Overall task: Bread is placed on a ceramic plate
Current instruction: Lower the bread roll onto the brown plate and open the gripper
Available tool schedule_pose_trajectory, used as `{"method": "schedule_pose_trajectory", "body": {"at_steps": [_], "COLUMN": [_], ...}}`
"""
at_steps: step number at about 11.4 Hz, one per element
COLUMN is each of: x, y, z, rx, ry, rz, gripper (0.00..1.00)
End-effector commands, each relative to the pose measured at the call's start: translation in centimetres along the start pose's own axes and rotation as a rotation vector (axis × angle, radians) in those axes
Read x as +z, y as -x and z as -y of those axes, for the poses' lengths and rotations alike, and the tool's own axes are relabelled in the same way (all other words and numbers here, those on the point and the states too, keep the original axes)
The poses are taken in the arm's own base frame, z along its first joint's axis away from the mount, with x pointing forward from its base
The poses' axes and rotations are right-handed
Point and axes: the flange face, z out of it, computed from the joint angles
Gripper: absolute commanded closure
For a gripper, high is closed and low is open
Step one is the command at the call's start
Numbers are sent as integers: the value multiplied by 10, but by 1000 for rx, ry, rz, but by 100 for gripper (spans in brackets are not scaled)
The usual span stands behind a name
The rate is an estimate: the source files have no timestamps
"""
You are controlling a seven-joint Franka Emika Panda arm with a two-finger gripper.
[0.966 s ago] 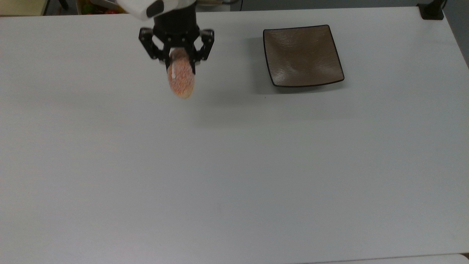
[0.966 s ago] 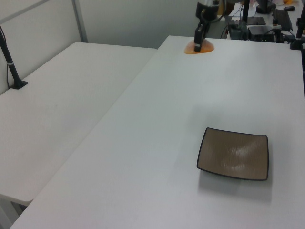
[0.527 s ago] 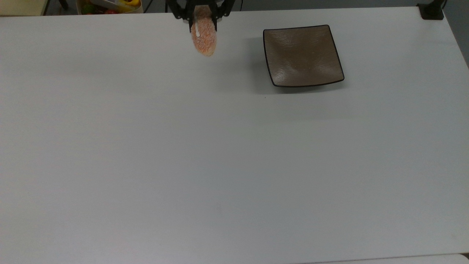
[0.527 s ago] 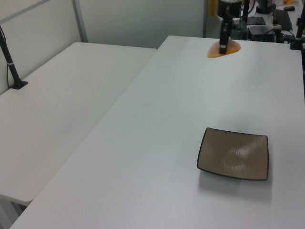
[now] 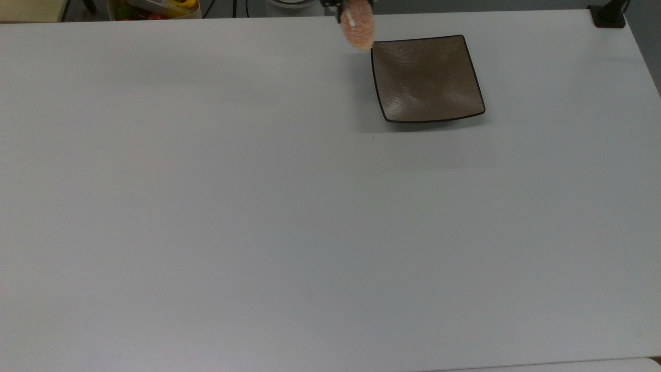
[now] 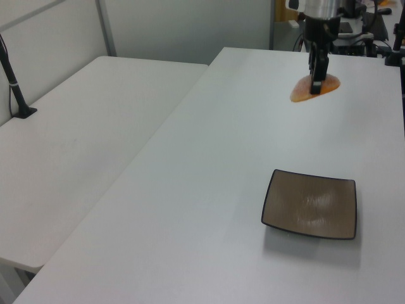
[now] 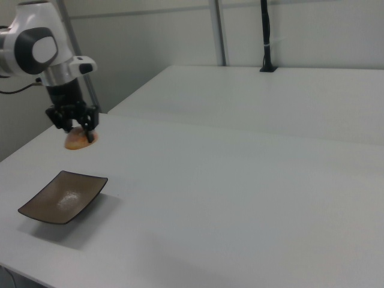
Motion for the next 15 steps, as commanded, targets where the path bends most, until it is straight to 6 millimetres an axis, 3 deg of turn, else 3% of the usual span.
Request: {"method": "schedule_pose_trajectory", "body": {"at_steps": [1,3,6,11,15], "x": [22,57,111,186,227], "y": [6,4,0,4,-2], "z": [80,128,165,178,177], "rx": [0,10,77,97,130], "ry": [0,12,16,102,161], "rz": [33,70,19,-44,-50], "gripper": [50,50,50,50,49]}}
